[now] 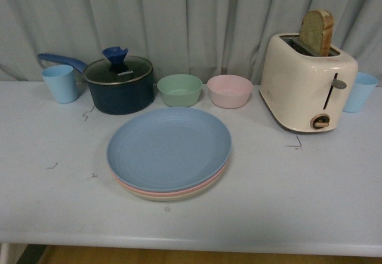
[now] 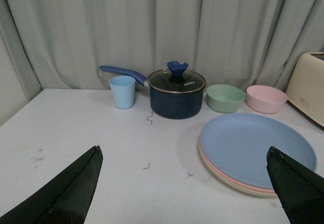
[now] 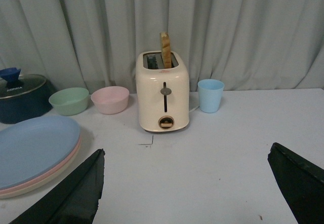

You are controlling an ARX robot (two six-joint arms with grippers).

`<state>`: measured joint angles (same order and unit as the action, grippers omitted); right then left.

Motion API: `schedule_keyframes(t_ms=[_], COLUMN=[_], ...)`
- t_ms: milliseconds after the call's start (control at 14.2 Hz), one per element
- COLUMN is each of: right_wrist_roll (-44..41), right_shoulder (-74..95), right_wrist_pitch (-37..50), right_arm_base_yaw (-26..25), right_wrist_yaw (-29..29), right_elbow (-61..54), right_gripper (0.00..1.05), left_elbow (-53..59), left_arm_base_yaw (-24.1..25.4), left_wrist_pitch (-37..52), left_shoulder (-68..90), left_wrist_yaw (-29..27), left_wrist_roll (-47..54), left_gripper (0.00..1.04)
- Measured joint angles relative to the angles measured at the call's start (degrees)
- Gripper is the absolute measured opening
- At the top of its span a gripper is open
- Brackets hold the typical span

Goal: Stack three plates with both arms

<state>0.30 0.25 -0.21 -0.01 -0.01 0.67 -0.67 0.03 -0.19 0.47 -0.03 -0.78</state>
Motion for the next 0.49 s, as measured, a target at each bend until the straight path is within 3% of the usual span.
schedule_keyframes(t_ms=[495], right_wrist_roll=[0.0], right_shoulder=[0.0], right_wrist_pitch=[0.0], right_arm_base_yaw=[0.0], right_wrist_yaw=[0.0], right_elbow=[0.0], right_gripper=[0.98], left_elbow=[0.0], left_arm_base_yaw=[0.0], left_wrist_pitch=[0.0], left_shoulder=[0.0], left_wrist_yaw=[0.0], left_wrist_roll=[0.0], left_gripper=[0.98])
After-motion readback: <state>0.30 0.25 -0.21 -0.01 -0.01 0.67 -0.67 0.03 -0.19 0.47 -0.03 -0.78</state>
